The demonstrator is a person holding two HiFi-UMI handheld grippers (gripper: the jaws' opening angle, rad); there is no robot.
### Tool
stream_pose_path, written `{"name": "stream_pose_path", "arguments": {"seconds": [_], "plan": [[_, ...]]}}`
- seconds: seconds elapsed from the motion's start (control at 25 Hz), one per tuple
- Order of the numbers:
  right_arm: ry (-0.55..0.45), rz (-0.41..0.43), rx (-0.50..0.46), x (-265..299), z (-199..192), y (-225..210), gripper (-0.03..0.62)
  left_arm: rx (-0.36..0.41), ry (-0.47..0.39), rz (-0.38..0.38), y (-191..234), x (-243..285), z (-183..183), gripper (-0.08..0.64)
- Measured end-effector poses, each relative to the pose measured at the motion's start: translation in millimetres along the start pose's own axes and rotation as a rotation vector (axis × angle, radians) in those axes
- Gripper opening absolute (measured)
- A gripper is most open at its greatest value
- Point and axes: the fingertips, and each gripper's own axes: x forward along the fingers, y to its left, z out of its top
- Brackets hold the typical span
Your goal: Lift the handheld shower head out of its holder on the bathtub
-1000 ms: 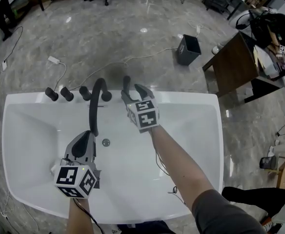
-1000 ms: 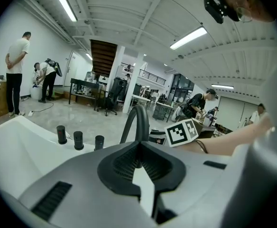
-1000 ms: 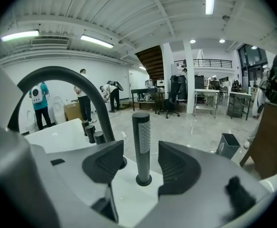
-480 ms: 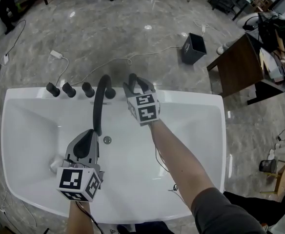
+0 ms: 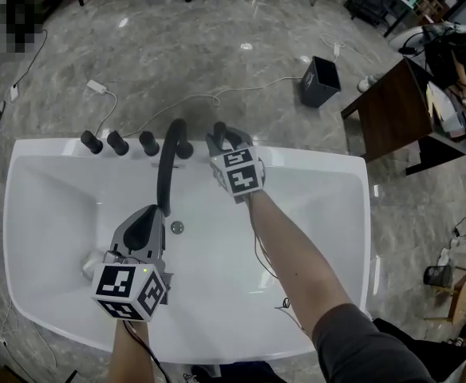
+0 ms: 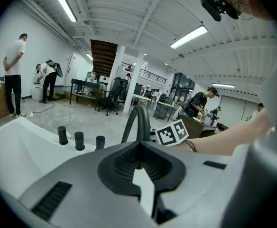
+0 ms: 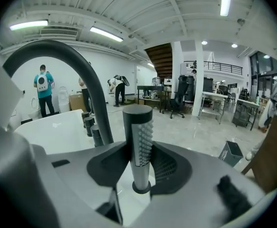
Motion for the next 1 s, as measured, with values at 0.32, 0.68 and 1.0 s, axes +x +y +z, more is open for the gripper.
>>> {"name": "stream_pose_path", "arguments": {"seconds": [0.32,0.68,1.0], "plan": [[-0.075,0.004,0.026,-32.2,37.1,3.3,0.143,0.002,0.022,-0.008,-0.2,-8.5,1.7,0.021],[-0.148,0.011,-0.029,-93.0,97.3,20.9,0.143,0.018,0.004,-0.008,-8.3,-36.2,18.5,0.021],[-0.256,-0.006,-0.080,-177.8,153.6,53.1,0.143,-0.012,-0.021,-0.047,-38.4,-100.8,26.1,0.021]]}}
